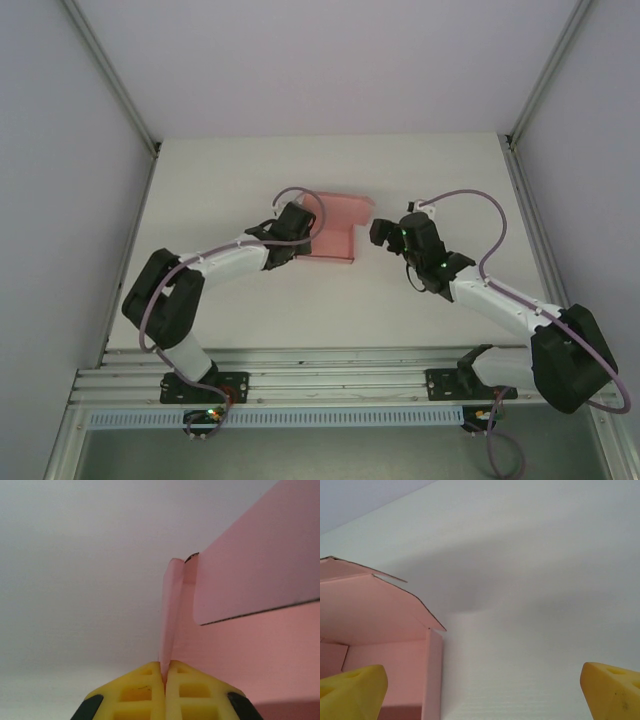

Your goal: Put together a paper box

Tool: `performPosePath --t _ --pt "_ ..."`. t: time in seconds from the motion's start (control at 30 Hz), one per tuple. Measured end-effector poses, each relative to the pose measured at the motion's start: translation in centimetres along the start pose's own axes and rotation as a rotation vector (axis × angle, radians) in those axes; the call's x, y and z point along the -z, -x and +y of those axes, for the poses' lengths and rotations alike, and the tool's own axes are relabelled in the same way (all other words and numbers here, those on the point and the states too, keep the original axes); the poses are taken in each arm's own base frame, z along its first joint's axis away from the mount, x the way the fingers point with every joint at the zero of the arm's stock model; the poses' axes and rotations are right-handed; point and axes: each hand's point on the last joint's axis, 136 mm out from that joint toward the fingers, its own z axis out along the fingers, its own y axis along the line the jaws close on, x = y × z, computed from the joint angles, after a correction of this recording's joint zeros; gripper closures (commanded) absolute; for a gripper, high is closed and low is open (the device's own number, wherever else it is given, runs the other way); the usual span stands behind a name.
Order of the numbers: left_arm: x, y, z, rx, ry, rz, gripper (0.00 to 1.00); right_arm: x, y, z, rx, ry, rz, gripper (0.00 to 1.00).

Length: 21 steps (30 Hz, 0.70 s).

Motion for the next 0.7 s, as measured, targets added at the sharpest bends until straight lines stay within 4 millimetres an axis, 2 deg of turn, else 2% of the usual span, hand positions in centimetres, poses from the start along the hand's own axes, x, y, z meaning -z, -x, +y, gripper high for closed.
performPosePath --t 0.1,0.2,0.53,0.57,0.63,0.7 --pt "-0.2 -0.2 0.0 0.001 0.0 0.009 0.84 -0.1 -0.4 -0.7 -0.005 -0.024 0.015 0.0" --pt "-0.2 -0.3 0.0 0.002 -0.003 0.011 0.82 -0.1 -0.7 -1.0 -0.005 -0.035 0.026 0.0" --pt "-0.2 -0.7 0.1 -0.011 -0.002 0.029 0.66 -0.1 -0.8 -1.2 -0.002 -0.042 0.033 0.0" --pt "-0.2 -0.7 0.0 -0.016 -0.003 0.031 0.61 -0.1 -0.8 -1.1 0.005 -0.039 0.034 0.0" --pt "-0.1 -0.7 -0.1 -0.04 -0.011 0.033 0.45 -0.1 -0.9 -0.7 0.044 -0.016 0.041 0.0" --pt "0.6 -0.3 -0.2 -0.067 -0.024 0.018 0.22 -0.1 -0.8 0.1 0.114 0.029 0.042 0.0"
